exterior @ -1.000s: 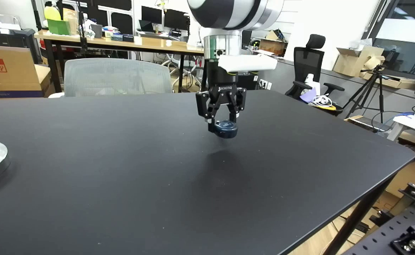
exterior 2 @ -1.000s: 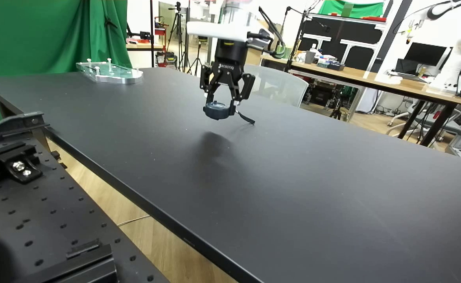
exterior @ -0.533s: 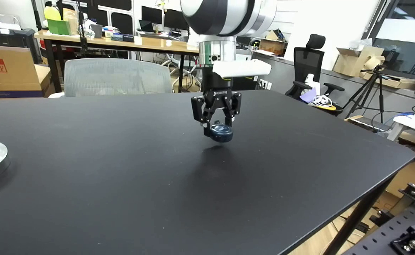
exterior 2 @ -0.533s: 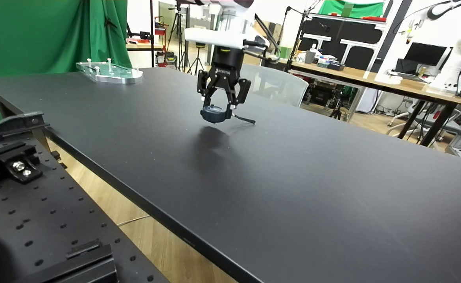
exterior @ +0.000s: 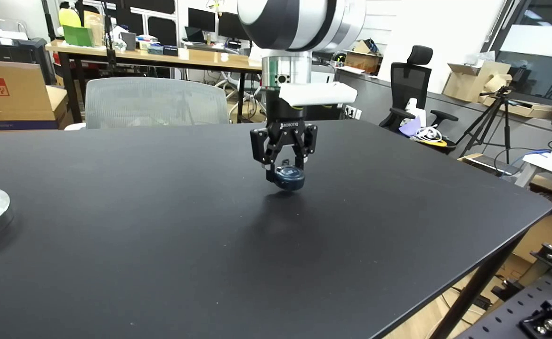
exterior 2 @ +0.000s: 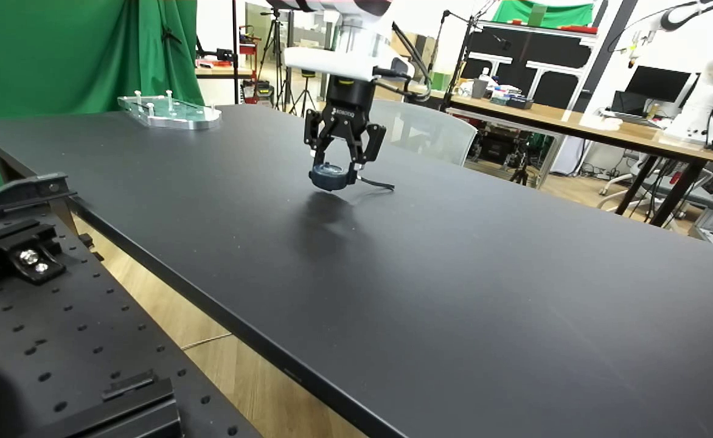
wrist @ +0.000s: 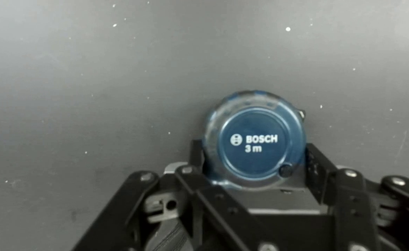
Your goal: Move the measuring tape slightly to the left
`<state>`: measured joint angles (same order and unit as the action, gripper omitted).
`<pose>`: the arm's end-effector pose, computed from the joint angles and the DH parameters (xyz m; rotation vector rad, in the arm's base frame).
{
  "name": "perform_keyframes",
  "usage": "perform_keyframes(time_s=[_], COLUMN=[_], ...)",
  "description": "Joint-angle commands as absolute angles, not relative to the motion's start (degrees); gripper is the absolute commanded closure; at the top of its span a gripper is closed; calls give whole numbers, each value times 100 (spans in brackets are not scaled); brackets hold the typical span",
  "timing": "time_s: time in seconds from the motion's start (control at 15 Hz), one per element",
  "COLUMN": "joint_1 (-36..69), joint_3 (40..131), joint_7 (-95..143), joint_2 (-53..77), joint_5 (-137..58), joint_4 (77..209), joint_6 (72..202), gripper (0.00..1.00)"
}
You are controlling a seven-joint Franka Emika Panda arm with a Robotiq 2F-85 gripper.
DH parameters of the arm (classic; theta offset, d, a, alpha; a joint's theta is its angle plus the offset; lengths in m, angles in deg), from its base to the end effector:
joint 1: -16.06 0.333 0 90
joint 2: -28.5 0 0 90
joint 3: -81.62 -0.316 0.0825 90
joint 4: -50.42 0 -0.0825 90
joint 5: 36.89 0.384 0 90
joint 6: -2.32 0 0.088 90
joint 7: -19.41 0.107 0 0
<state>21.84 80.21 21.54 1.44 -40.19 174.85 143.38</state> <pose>0.5359 0.0682 0.1577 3.0868 0.2083 -0.2782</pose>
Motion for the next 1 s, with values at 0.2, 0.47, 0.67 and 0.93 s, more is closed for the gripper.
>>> perform_keyframes(time_s=[0.2, 0.47, 0.67, 0.93], joint_1=[2124, 2194, 2117, 1937], joint_3=[7941, 7979, 7854, 7539], joint_7=[2148, 2285, 2359, 2235], joint_2=[187, 450, 781, 1230], joint_5=[-3928, -4002, -3663, -2768], joint_4=[17442, 17742, 18175, 18560], joint_6=[14307, 14749, 15590, 15528], gripper=[0, 0, 0, 0])
